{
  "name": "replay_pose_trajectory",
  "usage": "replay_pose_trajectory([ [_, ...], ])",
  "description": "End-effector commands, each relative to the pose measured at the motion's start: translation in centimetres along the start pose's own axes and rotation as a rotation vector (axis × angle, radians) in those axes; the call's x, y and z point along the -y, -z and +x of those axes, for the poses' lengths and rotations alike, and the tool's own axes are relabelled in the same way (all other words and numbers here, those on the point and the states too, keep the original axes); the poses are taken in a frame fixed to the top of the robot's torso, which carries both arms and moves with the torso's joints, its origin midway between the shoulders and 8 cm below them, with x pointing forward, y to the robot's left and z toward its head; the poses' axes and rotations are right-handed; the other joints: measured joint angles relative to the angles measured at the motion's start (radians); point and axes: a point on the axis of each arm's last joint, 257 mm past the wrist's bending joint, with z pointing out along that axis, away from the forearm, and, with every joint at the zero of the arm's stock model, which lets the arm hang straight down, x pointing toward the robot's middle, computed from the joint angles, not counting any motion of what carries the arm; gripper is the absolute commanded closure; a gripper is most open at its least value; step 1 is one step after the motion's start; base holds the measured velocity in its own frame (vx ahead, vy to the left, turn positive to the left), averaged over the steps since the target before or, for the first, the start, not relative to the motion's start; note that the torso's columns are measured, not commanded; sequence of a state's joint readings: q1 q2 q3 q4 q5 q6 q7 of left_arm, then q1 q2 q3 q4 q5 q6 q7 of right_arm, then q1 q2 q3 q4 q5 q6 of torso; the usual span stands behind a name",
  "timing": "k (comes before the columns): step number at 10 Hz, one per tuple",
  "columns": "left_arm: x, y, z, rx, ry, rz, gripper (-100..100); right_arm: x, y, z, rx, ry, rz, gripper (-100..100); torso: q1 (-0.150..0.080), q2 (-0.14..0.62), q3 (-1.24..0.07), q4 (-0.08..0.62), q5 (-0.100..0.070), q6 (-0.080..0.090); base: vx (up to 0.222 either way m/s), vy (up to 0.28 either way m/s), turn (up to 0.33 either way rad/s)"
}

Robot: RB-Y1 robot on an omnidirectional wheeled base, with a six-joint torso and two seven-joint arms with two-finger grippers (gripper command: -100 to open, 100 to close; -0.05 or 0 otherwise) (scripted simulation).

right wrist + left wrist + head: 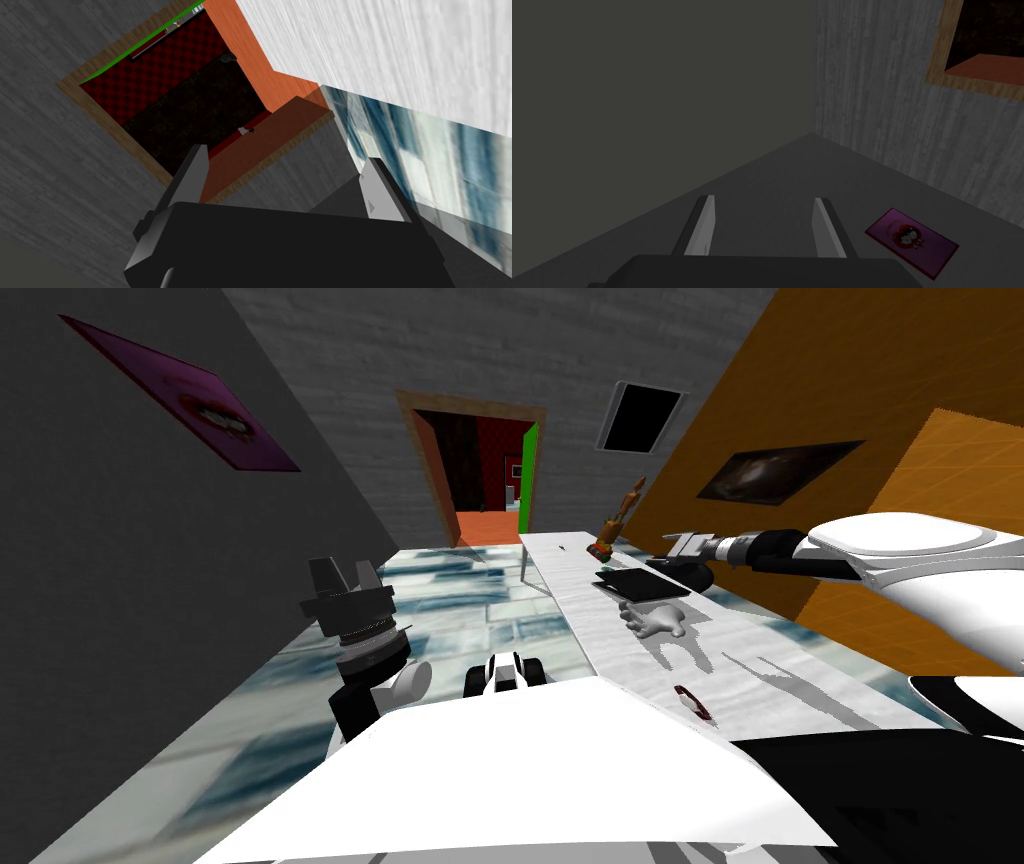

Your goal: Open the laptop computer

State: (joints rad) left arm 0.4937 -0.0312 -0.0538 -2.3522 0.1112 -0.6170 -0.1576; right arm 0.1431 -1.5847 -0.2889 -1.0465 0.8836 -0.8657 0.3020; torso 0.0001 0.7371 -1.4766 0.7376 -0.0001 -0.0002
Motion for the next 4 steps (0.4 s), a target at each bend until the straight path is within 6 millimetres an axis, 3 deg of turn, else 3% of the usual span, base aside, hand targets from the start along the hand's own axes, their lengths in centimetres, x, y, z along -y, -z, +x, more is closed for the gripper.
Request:
replay_pose_trajectory([
  [1, 0.00, 0.00, 0.00, 0.000, 0.000, 0.000, 0, 0.00, 0.00, 0.00, 0.000, 0.000, 0.000, 0, 0.000, 0.000, 0.000, 0.000, 0.000, 0.000, 0.000, 0.000, 0.000],
  [4, 0.00, 0.00, 0.00, 0.000, 0.000, 0.000, 0, 0.00, 0.00, 0.00, 0.000, 0.000, 0.000, 0, 0.000, 0.001, 0.001, 0.000, 0.000, 0.000, 0.000, 0.000, 0.000],
])
